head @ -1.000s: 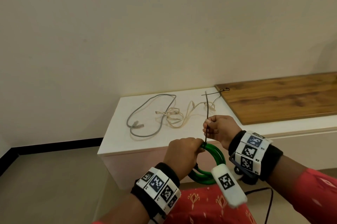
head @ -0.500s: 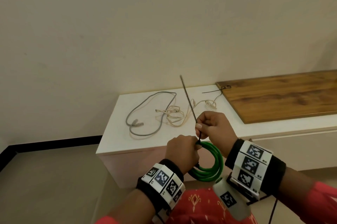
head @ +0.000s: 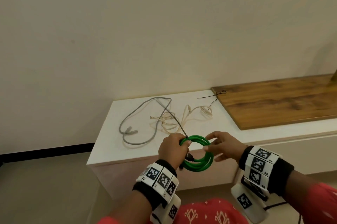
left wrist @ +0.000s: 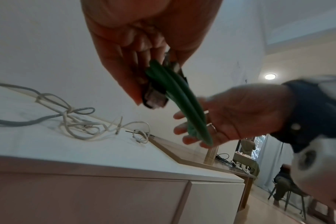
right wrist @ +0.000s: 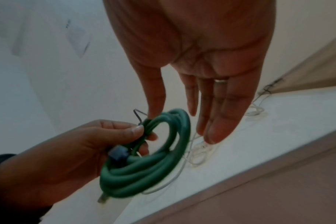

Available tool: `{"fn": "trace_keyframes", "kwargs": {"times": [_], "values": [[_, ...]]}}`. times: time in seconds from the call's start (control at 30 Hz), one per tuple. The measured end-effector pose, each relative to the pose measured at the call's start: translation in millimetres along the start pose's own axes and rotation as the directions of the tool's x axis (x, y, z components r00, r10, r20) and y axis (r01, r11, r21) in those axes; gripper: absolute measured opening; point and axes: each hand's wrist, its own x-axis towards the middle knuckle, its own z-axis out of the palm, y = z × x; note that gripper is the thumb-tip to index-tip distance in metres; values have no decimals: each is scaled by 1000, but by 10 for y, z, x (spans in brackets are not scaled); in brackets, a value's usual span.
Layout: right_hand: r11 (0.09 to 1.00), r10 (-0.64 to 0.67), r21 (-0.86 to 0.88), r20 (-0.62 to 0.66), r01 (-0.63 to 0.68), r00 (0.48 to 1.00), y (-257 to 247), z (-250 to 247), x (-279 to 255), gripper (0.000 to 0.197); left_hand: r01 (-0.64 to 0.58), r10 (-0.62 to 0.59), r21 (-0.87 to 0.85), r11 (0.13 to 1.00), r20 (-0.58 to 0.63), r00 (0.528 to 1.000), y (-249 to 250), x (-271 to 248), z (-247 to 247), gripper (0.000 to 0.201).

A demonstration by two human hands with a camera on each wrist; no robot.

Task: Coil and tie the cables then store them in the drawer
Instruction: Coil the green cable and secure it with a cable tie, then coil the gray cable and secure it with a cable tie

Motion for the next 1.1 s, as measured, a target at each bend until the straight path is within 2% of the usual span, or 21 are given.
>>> {"fn": "trace_keyframes", "kwargs": {"times": [0.1, 0.17, 0.3, 0.43, 0.77, 0.9, 0.97, 1.03, 1.1], "values": [[998, 55, 14, -15, -55, 998, 32, -50, 126, 22, 47, -47, -122, 991, 2, 999, 9, 116, 71, 15], [997, 77, 11, -44, -77, 996, 21, -131, 240, 16, 30, -31, -159, 987, -2, 1000, 7, 210, 138, 24], [990, 132, -16, -168, -137, 977, -4, -408, 545, 16, 55, -55, -179, 982, 2, 998, -30, 393, 213, 34], [972, 223, -6, -282, -234, 933, 42, -716, 933, 20, 76, -75, -53, 996, 4, 997, -249, 562, 204, 35], [926, 357, 12, -354, -377, 864, 321, -853, 1487, 14, 196, -193, 49, 979, -57, 980, -898, 863, 46, 26], [920, 345, -41, -385, -389, 856, 379, -838, 1502, 18, 251, -240, 190, 949, -78, 968, -1148, 952, -47, 29], [921, 329, -69, -391, -384, 859, 363, -838, 1471, 15, 257, -245, 292, 921, -75, 966, -1257, 980, -83, 33], [929, 264, -131, -421, -346, 868, 331, -826, 1467, 15, 246, -246, 401, 882, -53, 968, -1358, 985, -106, 36], [926, 179, -220, -458, -306, 871, 293, -790, 1473, 27, 224, -247, 516, 827, -25, 969, -1411, 966, -117, 32]]}}
